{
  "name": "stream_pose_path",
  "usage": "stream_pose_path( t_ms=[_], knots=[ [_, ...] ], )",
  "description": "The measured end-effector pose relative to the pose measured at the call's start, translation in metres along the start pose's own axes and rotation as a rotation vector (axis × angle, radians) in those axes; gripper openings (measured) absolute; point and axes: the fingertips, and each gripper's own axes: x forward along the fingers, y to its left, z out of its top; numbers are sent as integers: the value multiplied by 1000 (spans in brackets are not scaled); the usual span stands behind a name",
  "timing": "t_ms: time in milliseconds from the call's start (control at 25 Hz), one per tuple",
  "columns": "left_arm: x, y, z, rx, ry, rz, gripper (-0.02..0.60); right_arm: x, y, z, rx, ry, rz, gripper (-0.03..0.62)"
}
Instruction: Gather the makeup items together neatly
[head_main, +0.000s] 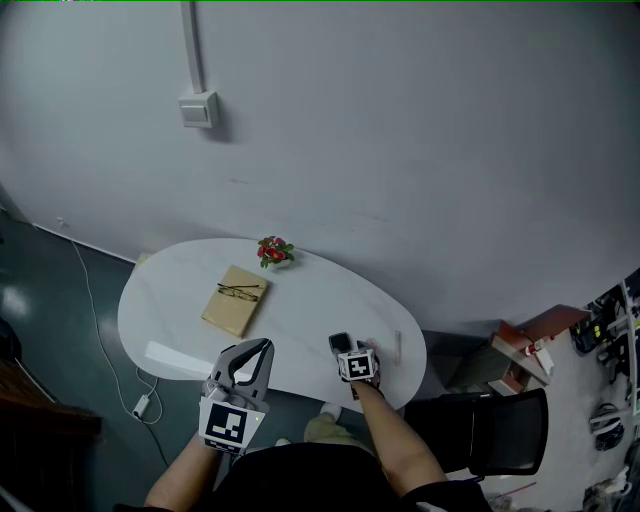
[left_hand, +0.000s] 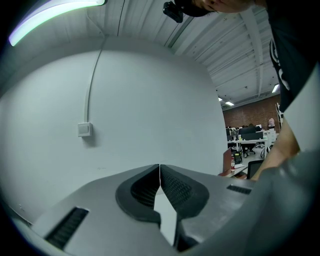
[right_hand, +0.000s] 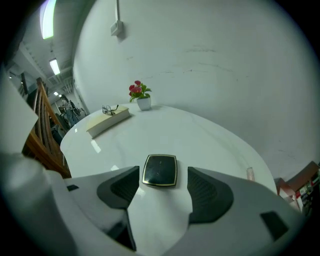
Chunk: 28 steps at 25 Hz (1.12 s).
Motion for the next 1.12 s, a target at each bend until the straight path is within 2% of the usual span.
stream_pose_path(
  t_ms=[160, 240, 280, 320, 440, 600, 920, 1120],
  knots=[
    [-11, -7, 6, 12, -18, -21, 25, -56, -16, 21, 31, -159, -62, 283],
    [-16, -11, 8, 15, -30, -29, 25, -93, -27, 27, 33, -252, -115, 131],
    [-19, -13, 9, 15, -38, -34, 25, -111, -32, 29, 35, -300, -136, 79],
    [-21, -15, 11, 15, -46, -40, 25, -129, -36, 30, 37, -343, -151, 57],
    [-26, -22, 15, 16, -65, -57, 25, -178, -40, 27, 43, -435, -177, 32],
    [-36, -29, 20, -2, -98, -71, 25, -236, -35, 15, 87, -507, -204, 28],
    [-64, -51, 33, 1, -119, -103, 25, -348, 6, 20, 1, -638, -218, 26],
    [-87, -71, 43, -62, -174, -152, 25, -416, 37, 23, 3, -724, -185, 26]
  ],
)
